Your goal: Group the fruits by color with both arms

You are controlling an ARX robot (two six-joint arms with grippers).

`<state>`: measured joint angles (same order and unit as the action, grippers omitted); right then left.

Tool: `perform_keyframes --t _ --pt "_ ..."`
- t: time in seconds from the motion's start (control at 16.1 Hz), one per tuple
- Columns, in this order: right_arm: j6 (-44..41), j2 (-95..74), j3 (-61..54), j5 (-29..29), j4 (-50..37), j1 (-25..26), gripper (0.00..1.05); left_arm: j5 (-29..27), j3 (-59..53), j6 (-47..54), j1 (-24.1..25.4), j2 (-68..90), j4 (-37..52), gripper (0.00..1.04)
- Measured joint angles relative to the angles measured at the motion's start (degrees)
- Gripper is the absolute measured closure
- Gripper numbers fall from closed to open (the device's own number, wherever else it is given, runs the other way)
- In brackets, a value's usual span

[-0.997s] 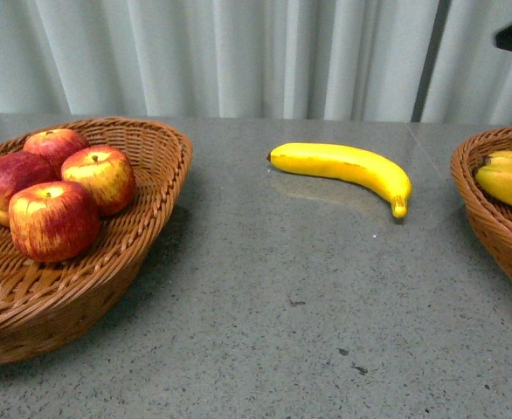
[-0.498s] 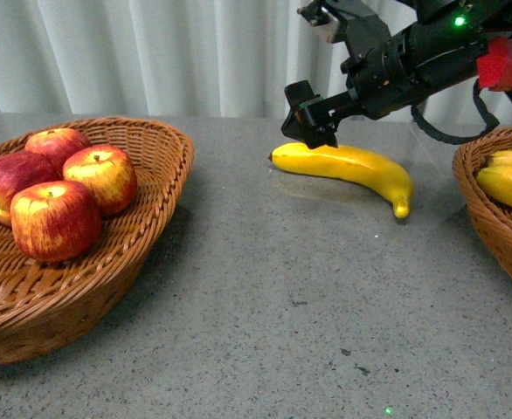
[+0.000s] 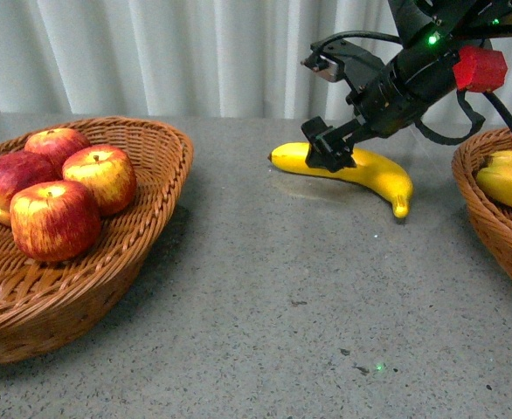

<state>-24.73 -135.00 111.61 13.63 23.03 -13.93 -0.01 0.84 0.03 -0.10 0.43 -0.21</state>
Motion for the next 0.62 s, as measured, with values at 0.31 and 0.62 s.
perform_keyframes --t 0.31,0.62 --pt "-2.4 -1.51 0.0 -4.52 0.66 0.15 0.07 0.0 0.0 0.0 0.0 0.0 0.0 0.07" --pt "-2.4 -1.79 -0.59 -5.2 -0.15 -0.28 0.45 0.0 0.0 0.0 0.0 0.0 0.02 0.07"
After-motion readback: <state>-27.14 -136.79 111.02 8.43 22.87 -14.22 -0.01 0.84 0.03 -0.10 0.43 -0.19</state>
